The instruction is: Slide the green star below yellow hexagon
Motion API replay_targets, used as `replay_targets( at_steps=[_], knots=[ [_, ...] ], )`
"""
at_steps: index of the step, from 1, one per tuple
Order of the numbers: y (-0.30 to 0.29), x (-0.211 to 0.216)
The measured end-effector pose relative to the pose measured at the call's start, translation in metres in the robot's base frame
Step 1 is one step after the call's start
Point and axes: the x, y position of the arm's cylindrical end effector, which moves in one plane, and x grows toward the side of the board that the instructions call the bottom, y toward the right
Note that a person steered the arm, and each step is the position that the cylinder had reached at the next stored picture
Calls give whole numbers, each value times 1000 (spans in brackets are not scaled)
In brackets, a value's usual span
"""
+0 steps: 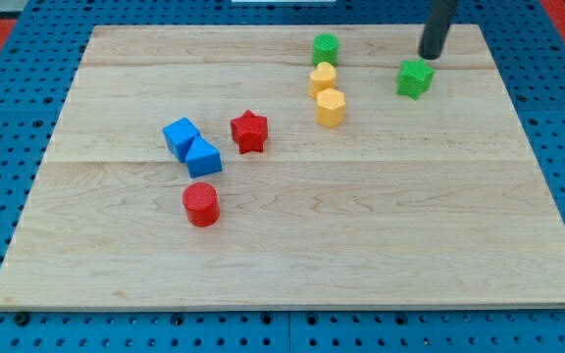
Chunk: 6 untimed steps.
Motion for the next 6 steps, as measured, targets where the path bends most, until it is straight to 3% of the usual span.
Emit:
replay_targets(
  at_steps=[3,6],
  knots=[
    [0,3],
    [-20,105]
  ],
)
